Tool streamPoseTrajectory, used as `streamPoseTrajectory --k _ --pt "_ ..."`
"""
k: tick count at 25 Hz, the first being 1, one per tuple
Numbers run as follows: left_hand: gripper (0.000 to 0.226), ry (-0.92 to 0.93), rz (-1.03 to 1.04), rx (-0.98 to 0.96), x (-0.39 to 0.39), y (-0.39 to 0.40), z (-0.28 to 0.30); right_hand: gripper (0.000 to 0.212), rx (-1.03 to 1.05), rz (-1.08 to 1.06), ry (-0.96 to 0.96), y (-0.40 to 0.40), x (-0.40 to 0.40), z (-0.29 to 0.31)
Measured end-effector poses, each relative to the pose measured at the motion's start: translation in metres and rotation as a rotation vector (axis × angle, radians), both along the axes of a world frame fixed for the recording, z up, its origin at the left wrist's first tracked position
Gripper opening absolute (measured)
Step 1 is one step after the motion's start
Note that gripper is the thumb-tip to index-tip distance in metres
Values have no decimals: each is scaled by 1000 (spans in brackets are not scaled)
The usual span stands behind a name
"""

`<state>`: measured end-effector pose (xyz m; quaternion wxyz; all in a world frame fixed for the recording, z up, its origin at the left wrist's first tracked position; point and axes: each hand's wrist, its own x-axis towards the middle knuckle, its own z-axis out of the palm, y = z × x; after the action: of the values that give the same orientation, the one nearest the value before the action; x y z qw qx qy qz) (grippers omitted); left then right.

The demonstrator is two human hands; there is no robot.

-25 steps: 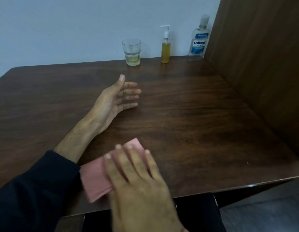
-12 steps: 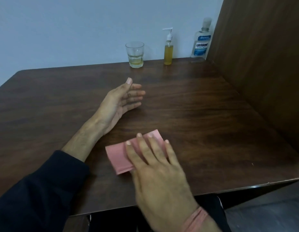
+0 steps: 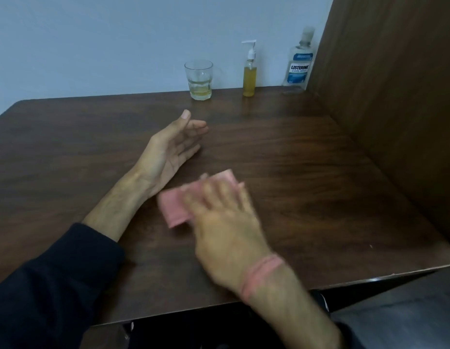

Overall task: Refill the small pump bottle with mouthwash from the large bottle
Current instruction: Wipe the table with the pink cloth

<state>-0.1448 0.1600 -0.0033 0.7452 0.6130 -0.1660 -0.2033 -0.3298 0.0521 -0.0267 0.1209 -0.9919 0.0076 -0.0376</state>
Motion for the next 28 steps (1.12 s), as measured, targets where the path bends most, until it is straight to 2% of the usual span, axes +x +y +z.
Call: streamPoseTrajectory --k 1,3,5,7,9,11,13,14,16,18,20,22,24,28 --pt "53 16 -10 -8 2 1 0 69 -11 97 -44 11 -17 -5" --pt "56 25 -30 -13 5 3 0 67 -35 124 -39 -17 -33 -1" --pt "55 8 -44 1 5 3 0 65 -101 -32 49 -79 -33 4" --pt "53 -13 -47 12 3 3 0 59 -19 -329 164 -129 -25 22" --pt "52 -34 -51 24 1 3 1 59 49 -471 136 -124 -18 29" --pt "52 -41 -49 35 1 1 1 63 -14 -366 74 -65 -21 16" --pt "50 -33 -44 29 2 1 -1 65 -8 -113 -52 -5 -48 -3" --pt "49 -29 -42 22 3 1 -2 65 15 -31 -83 9 -67 -9" --pt "48 -36 -49 17 5 2 -4 65 -3 -25 -79 -17 -87 -8" --pt "49 -54 -62 26 6 4 -4 65 -105 -212 4 -85 -98 -4" --pt "49 -66 -66 33 5 3 -3 58 -9 -532 107 -144 -102 15" --pt "47 -79 -65 48 3 2 -2 59 49 -686 103 -151 -95 24" --pt "47 -80 -57 55 2 0 -1 63 -32 -622 61 -99 -76 15" --pt "49 -57 -30 51 0 1 -1 70 19 -73 -76 38 -69 -5"
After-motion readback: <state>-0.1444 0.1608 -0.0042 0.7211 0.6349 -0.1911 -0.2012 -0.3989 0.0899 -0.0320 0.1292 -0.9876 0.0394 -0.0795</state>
